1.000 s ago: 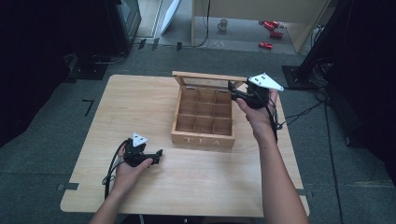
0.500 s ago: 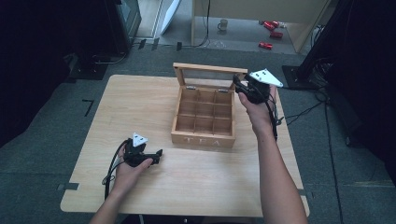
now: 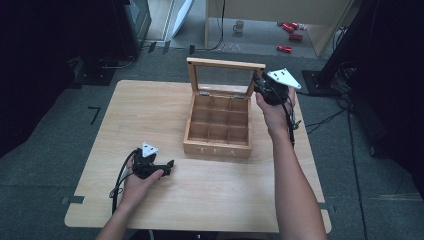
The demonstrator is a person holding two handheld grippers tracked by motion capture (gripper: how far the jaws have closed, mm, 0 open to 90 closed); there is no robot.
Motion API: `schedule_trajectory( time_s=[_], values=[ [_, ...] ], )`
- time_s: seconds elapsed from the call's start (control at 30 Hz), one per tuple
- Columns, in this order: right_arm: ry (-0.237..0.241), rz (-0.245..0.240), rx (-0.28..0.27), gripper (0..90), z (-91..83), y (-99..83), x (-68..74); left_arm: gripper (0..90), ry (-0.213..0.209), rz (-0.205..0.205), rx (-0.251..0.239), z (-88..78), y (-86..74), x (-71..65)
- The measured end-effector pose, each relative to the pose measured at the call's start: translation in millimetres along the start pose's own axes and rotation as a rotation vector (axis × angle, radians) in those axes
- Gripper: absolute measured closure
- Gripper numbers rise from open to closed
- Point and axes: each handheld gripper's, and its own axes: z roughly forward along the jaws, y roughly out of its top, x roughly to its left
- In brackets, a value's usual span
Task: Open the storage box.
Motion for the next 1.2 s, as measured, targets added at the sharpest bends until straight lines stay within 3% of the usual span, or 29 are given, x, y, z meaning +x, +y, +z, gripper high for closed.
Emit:
schedule_trajectory(
  time_s=[0.87, 1.2],
  values=[
    [-0.084, 0.071, -0.009, 67.2, 40.4, 15.3, -3.9, 12.8, -0.007, -0.006, -0.004, 0.1, 0.3, 0.7],
    [-0.120, 0.098, -0.011, 67.8, 68.0, 20.1, -8.9, 13.2, -0.007, -0.006, -0.004, 0.3, 0.8, 0.9]
  ],
)
